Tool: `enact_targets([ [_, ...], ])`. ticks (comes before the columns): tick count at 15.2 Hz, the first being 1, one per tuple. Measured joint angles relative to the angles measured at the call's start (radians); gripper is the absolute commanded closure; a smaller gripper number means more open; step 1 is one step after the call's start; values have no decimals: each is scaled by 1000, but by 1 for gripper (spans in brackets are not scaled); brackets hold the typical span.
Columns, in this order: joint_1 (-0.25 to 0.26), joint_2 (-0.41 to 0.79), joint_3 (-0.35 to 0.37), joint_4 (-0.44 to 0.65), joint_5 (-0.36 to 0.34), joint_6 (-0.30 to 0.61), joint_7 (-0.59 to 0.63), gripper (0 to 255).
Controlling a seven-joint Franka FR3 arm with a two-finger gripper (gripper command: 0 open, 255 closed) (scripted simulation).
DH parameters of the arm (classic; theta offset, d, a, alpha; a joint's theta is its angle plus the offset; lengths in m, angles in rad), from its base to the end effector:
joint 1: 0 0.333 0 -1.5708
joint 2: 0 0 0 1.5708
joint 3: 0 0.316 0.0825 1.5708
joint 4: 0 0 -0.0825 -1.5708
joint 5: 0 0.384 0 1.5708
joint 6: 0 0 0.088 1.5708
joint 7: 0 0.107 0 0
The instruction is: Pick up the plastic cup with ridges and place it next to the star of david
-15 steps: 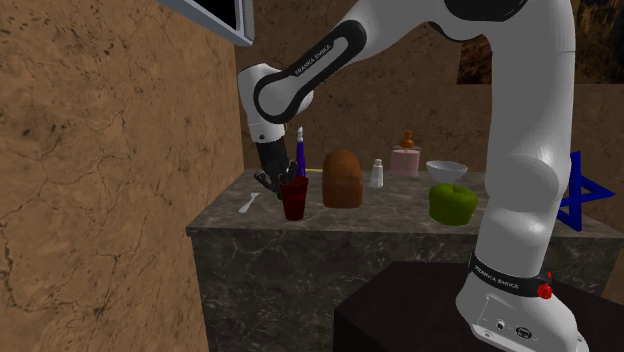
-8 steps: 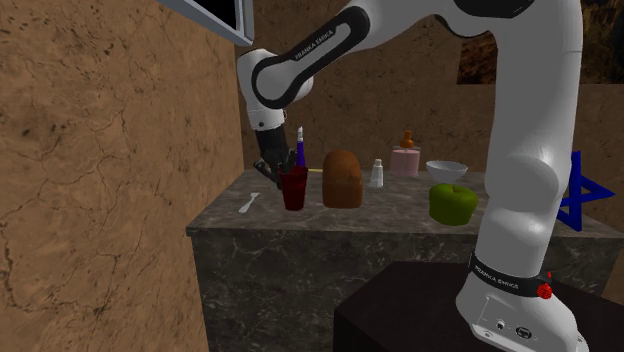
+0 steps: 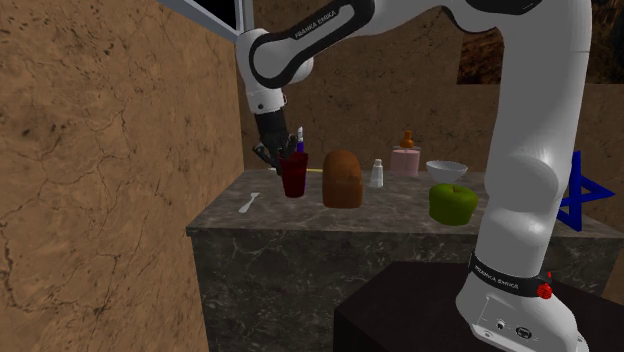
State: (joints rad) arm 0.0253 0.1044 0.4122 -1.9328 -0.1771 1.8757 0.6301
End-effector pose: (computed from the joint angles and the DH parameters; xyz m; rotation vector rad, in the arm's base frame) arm 0.5190 0.2225 0.4253 2.9517 -0.1851 -0.1003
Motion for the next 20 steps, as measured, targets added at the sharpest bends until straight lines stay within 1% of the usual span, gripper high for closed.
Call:
enact_targets([
  [9,2,-30,4,87,18,-113,-18,255],
  [20,2,-41,4,223,25,-257,-41,255],
])
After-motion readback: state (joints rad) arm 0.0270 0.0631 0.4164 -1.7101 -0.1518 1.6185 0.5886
